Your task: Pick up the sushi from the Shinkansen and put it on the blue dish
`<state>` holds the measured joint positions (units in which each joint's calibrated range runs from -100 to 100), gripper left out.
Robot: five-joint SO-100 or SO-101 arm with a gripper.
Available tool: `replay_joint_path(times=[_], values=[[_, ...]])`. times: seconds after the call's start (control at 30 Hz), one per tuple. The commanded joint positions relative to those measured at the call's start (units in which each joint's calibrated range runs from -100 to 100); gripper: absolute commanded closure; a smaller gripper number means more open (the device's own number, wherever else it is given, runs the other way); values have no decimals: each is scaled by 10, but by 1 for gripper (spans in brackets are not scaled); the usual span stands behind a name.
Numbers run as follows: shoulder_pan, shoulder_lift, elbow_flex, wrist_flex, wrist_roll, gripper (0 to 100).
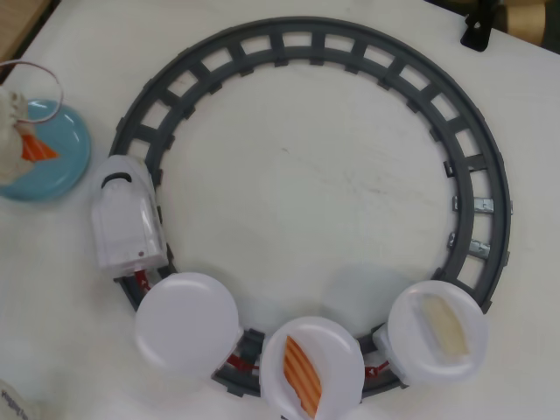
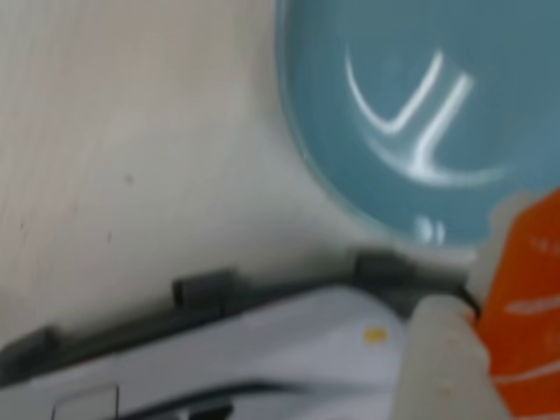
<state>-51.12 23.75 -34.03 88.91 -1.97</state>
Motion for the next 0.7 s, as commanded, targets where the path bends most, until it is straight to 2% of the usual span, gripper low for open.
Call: replay_joint_path(times=[0.0, 0.67], values=[[-24, 11, -52, -5, -11, 91], [-48, 234, -289, -6, 7, 91]])
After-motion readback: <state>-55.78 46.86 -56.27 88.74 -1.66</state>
